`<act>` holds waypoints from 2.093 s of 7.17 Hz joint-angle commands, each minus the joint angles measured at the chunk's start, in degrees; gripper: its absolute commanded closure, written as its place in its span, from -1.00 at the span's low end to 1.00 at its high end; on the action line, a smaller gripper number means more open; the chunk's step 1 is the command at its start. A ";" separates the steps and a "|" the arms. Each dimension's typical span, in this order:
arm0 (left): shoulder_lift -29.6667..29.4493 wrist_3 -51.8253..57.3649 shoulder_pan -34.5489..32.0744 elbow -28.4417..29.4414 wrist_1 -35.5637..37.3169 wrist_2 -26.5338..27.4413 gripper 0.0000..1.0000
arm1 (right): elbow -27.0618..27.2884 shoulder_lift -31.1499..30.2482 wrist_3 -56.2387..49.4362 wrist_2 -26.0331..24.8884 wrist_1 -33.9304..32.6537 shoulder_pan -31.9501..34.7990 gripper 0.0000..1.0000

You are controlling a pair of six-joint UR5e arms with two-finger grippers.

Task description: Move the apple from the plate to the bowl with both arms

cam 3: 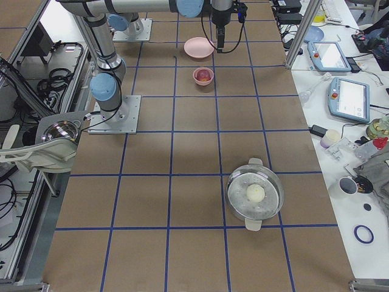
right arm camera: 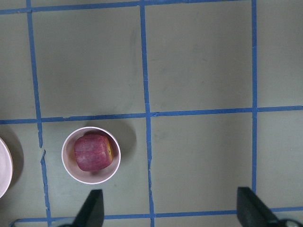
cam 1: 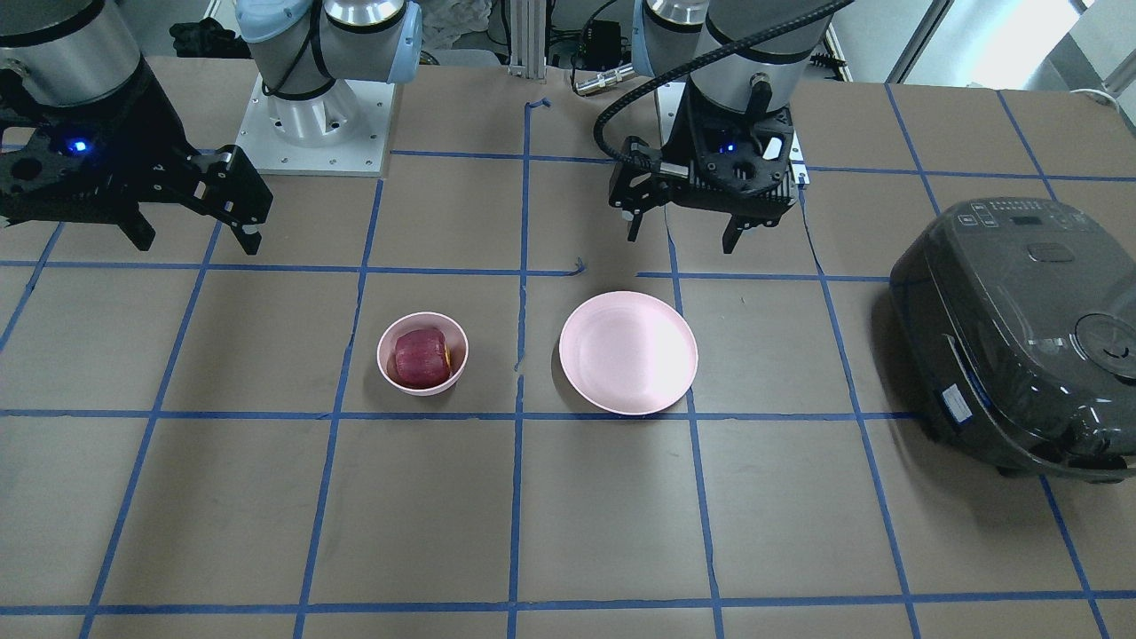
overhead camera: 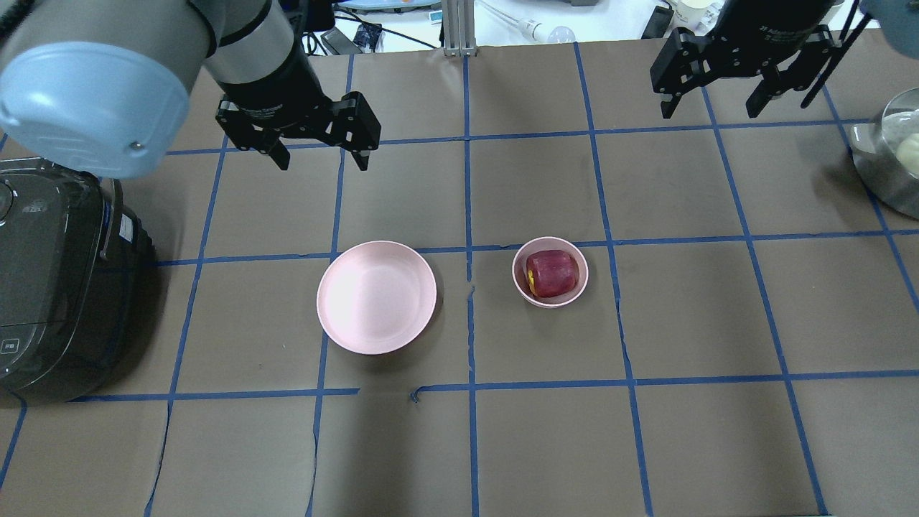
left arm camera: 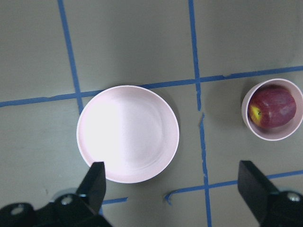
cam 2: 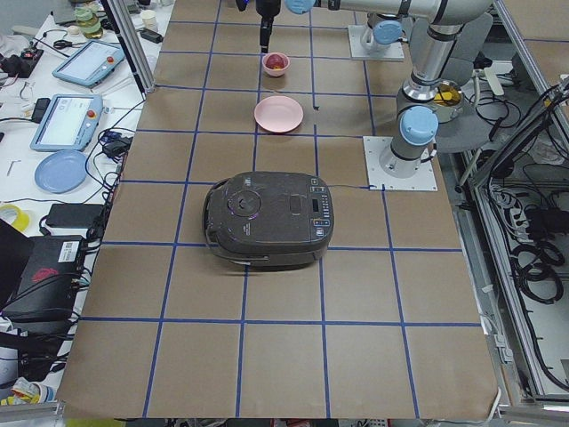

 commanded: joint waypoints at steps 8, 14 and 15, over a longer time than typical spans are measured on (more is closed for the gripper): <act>4.39 13.07 11.30 0.19 -5.77 1.61 -1.00 | 0.20 -0.03 -0.35 0.33 0.00 0.04 -1.00; 4.30 12.99 10.95 0.02 -5.69 0.29 -1.00 | 0.20 0.41 -0.17 -0.02 0.00 -0.05 -1.00; 4.30 12.90 10.95 0.02 -5.69 0.46 -1.00 | 0.29 0.50 -0.17 -0.11 0.00 -0.05 -1.00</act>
